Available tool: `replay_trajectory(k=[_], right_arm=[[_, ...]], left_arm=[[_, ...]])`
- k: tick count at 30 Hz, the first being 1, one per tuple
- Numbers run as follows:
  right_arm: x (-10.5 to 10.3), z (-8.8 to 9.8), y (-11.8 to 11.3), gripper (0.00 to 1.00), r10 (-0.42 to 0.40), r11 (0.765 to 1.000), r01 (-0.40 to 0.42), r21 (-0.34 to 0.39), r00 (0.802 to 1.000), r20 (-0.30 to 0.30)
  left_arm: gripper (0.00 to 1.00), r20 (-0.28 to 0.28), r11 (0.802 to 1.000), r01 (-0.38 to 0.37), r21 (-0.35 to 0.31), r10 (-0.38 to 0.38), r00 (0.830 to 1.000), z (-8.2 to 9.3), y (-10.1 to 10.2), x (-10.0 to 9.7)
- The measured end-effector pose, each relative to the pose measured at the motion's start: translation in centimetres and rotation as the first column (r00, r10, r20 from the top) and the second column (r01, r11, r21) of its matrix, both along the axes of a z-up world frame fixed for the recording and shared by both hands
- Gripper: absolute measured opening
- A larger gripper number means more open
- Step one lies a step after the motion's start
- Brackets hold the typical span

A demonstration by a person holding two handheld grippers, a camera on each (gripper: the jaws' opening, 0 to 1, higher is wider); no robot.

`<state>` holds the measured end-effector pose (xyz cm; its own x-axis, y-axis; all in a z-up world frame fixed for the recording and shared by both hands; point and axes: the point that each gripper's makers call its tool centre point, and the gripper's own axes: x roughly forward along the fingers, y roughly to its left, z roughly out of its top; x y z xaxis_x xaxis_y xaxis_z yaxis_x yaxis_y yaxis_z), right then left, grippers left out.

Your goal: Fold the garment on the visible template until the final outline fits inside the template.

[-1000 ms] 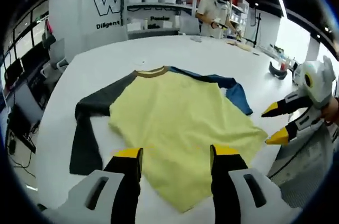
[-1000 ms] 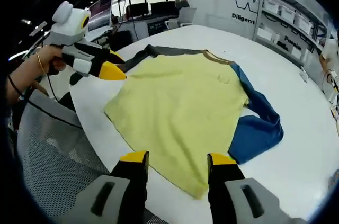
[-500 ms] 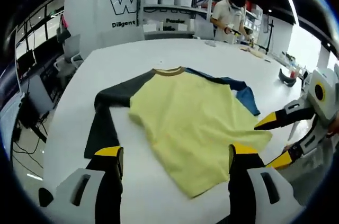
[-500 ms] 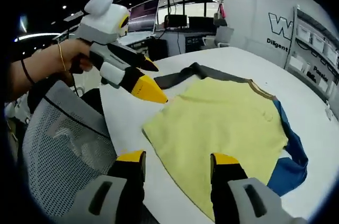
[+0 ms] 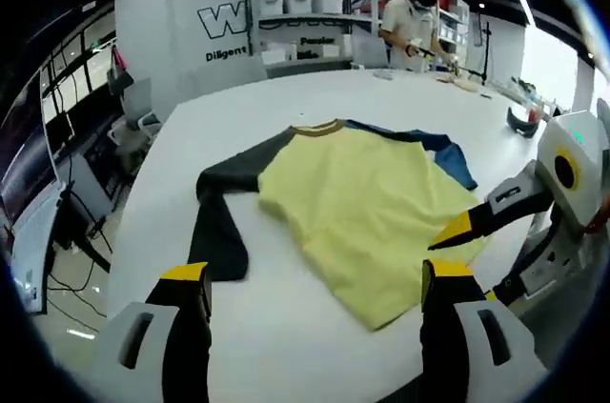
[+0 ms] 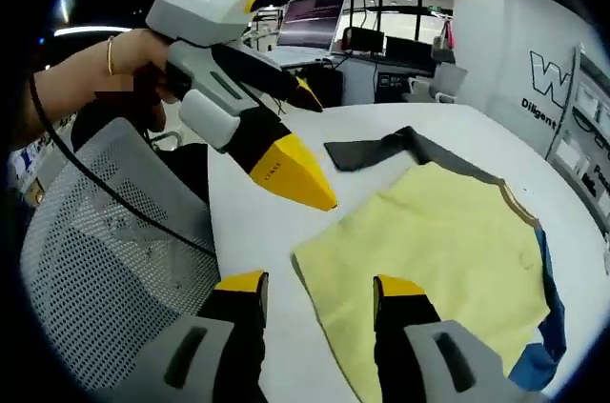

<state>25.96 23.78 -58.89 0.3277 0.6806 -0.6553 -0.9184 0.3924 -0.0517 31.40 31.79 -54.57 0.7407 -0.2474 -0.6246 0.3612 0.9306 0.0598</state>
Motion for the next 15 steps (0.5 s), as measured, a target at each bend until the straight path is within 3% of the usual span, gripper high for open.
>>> replay_trajectory(k=[6,8,10,15], right_arm=[[0.2,-0.6,1.2,0.38,0.053,0.998,-0.051,-0.031,0.998,0.037],[0.9,-1.7,1.9,0.35,0.126,0.988,-0.114,-0.104,0.985,0.118],[1.0,-2.5,1.9,0.35,0.158,0.977,-0.135,-0.163,0.978,0.138],[1.1,-3.1,3.0,0.31,0.2,0.968,-0.168,-0.188,0.965,0.169]], left_arm=[[0.95,-0.001,1.0,-0.015,-0.015,0.015,1.0,0.2,0.7,-0.4],[0.95,-0.014,1.0,-0.02,-0.017,0.02,1.0,0.0,1.3,-0.8],[0.95,-0.019,1.0,-0.026,-0.017,0.026,0.999,-0.1,1.6,-1.0],[0.93,-0.035,0.999,-0.046,-0.013,0.045,0.998,-0.6,2.6,-1.6]])
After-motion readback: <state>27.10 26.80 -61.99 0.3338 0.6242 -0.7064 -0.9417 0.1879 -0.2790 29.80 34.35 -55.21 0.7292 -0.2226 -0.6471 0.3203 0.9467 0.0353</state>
